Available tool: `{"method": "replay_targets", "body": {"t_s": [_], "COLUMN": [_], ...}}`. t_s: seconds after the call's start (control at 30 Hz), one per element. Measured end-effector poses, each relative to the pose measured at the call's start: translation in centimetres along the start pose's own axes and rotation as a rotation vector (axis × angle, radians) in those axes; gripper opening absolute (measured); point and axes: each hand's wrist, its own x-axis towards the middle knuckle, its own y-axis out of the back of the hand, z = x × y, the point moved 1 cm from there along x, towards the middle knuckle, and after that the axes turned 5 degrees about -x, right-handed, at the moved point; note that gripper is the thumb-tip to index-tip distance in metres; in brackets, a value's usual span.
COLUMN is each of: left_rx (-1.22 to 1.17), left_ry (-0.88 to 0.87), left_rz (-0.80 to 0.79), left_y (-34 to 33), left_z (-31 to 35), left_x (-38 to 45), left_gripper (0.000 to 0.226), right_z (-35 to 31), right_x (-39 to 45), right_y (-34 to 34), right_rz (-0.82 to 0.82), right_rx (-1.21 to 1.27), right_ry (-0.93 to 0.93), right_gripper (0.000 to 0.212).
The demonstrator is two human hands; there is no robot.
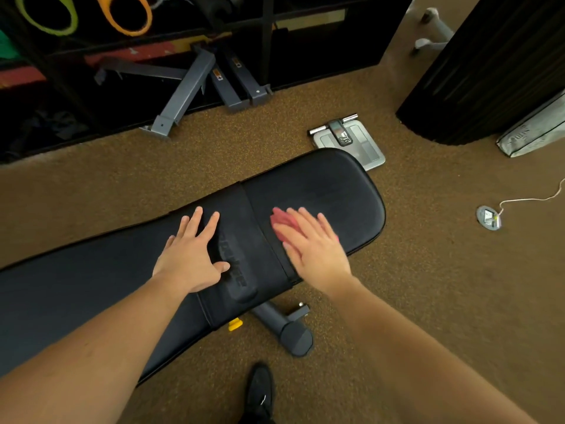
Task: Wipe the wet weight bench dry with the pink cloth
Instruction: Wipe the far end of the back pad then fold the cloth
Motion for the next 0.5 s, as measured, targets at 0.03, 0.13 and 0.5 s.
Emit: {"method": "replay_targets", "body": {"t_s": [0.03,0.13,0.5], "left_rx": [-0.001,0.003,-0.01], "left_ry": [-0.002,0.0,-0.04], "left_rz": [-0.002,0.0,0.015], "left_y": [-0.1,-0.3,0.0], "left_z": [-0.1,-0.2,-0.5], "left_x": [0.0,0.1,-0.1], "left_gripper": [0.107,0.108,0.104], "right_z": [1.3,5.5,14.8], "right_x": [0.7,2.4,3.3], "right_y": [0.3,1.7,6.8], "right_rz": [-0.01,0.043,0.14], "right_rx": [-0.009,0.021,0.41], "right_ry": [-0.032,-0.253,-0.907], "right_gripper": [0.043,0.045,0.034]}}
